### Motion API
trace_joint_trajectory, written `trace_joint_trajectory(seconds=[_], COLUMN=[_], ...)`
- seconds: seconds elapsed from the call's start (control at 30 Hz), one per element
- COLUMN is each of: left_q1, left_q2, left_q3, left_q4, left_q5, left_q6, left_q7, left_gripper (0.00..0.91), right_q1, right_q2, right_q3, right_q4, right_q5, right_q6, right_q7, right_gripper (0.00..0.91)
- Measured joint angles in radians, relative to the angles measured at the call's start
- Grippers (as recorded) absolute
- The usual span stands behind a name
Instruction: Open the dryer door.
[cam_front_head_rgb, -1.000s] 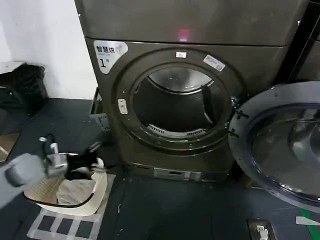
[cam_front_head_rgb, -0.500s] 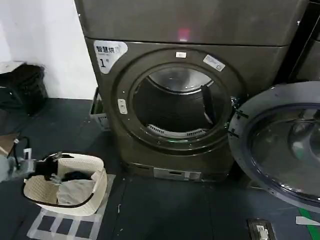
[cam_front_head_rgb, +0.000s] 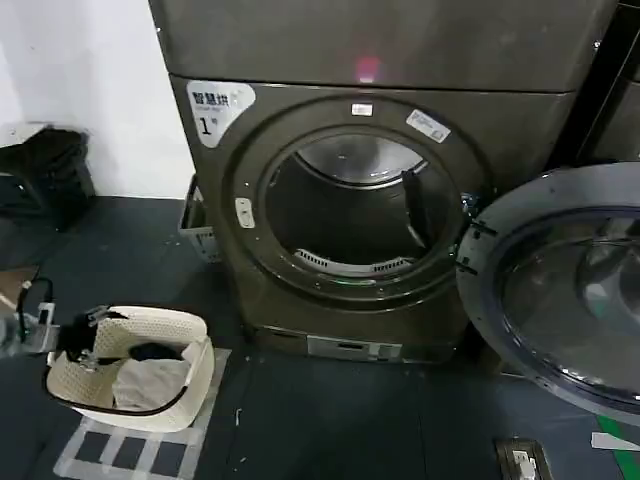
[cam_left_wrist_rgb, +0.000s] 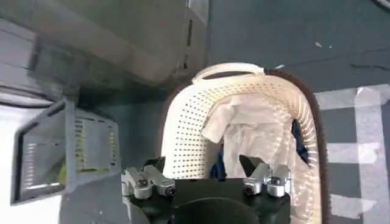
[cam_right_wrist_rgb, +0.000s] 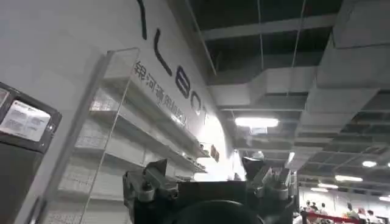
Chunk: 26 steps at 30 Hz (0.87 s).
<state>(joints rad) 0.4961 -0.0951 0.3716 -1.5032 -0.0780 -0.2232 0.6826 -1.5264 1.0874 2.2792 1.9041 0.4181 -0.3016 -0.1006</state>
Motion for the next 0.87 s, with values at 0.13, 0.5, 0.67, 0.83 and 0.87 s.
trace_joint_trajectory(seconds=[0.13, 0.5, 0.67, 0.83, 0.87], left_q1=[0.001, -0.002, -0.003, -0.005, -0.005], left_q2=[0.002, -0.003, -0.002, -0.003, -0.002], left_q3=[0.002, 0.001, 0.0, -0.013, -0.015], left_q4=[0.003, 0.011, 0.015, 0.024, 0.024], left_q5=[0.003, 0.041, 0.066, 0.097, 0.099], left_q6=[-0.004, -0.021, -0.034, -0.056, -0.059], left_q7=[0.003, 0.055, 0.071, 0.08, 0.082], left_gripper=[0.907, 0.907, 0.907, 0.907, 0.907], right_q1=[0.004, -0.001, -0.002, 0.004, 0.004], right_q2=[0.002, 0.001, 0.002, 0.009, 0.009], right_q3=[-0.003, 0.003, 0.006, -0.005, -0.006], right_q4=[0.007, 0.009, 0.01, 0.013, 0.014], right_q5=[-0.001, -0.008, -0.009, -0.011, -0.011], right_q6=[-0.001, -0.003, -0.003, -0.003, -0.003], right_q7=[0.0, 0.001, 0.001, 0.002, 0.002], right_gripper=[0.907, 0.907, 0.907, 0.907, 0.907])
